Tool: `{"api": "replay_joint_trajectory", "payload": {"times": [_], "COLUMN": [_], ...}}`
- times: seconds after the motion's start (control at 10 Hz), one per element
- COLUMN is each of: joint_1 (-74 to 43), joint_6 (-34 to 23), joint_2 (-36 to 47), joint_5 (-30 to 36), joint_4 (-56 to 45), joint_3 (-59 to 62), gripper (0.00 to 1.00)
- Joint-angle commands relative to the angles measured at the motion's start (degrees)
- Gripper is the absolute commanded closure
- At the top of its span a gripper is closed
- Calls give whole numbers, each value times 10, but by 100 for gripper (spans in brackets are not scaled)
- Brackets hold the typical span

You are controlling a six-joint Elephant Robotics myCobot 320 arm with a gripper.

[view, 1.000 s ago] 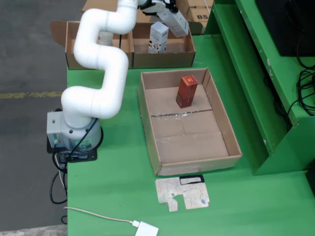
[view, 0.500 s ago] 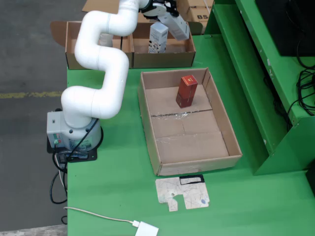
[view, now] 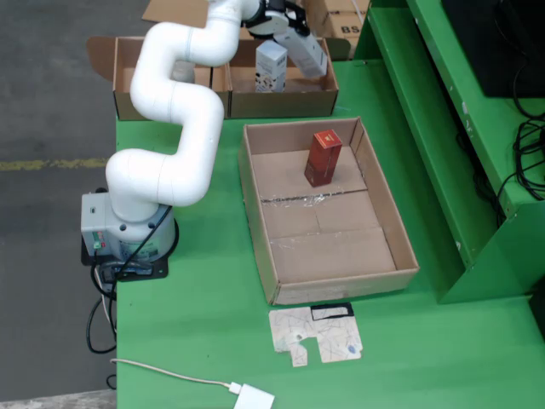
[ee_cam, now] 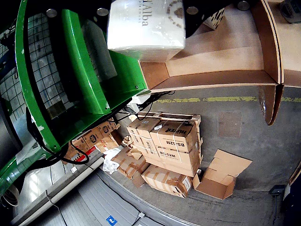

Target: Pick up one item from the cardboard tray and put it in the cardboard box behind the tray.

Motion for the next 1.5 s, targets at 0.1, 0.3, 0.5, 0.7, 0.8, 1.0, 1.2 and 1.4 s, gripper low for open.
{"api": "replay_joint_trajectory", "payload": {"times": [0.1,0.3,0.5,0.7,0.8,1.0,1.2,1.4], "joint_1": [-27,-28,-31,-31,-32,-34,-34,-34], "joint_6": [0,3,6,10,10,15,18,21], "joint_2": [-29,-30,-36,-36,-37,-37,-37,-37], "joint_5": [-7,-7,-7,-7,-7,-7,-7,-7], "joint_4": [8,8,8,8,8,8,8,8], "joint_3": [17,17,18,18,18,18,18,18], "gripper": [100,100,100,100,100,100,100,100]}}
